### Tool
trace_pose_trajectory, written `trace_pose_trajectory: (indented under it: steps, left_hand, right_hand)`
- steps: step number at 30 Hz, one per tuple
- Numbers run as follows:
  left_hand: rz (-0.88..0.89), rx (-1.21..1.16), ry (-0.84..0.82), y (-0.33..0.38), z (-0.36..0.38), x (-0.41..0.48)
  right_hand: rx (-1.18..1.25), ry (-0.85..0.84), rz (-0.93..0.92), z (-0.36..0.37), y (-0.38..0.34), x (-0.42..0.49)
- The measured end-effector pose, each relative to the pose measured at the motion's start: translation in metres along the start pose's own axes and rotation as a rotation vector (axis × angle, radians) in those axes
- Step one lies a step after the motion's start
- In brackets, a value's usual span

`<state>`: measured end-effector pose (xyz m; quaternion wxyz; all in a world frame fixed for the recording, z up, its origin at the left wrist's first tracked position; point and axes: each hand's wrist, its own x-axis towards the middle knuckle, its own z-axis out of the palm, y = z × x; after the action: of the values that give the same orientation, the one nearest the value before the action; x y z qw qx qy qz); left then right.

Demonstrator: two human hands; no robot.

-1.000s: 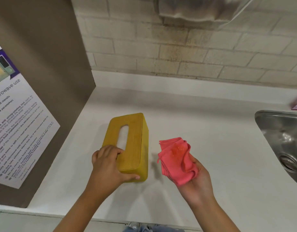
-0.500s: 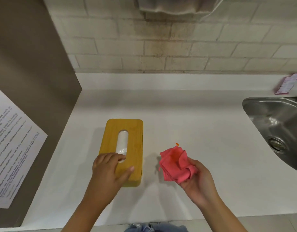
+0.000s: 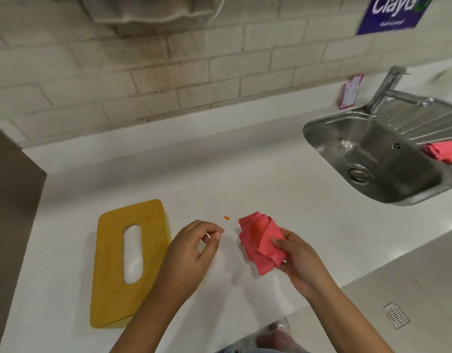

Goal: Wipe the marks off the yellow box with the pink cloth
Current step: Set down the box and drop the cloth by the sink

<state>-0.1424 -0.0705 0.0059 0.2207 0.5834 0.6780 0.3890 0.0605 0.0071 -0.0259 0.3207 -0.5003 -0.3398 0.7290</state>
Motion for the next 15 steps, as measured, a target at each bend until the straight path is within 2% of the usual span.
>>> trace_pose_trajectory:
  steps: [4,10,15]
  left_hand:
    - [0.03,-0.024,-0.081,0.02,0.04,0.03]
    - [0.012,-0.095,-0.105,0.062,0.114,0.067]
    - [0.007,-0.108,-0.159,0.099,0.182,0.092]
  right_hand:
    - [-0.006,0.132,-0.099,-0.052,-0.025,0.011]
    - [-0.09,0.34,-0.169,-0.151,-0.063,0.032]
    - [-0.112,0.445,-0.132,-0.251,-0.091,0.054]
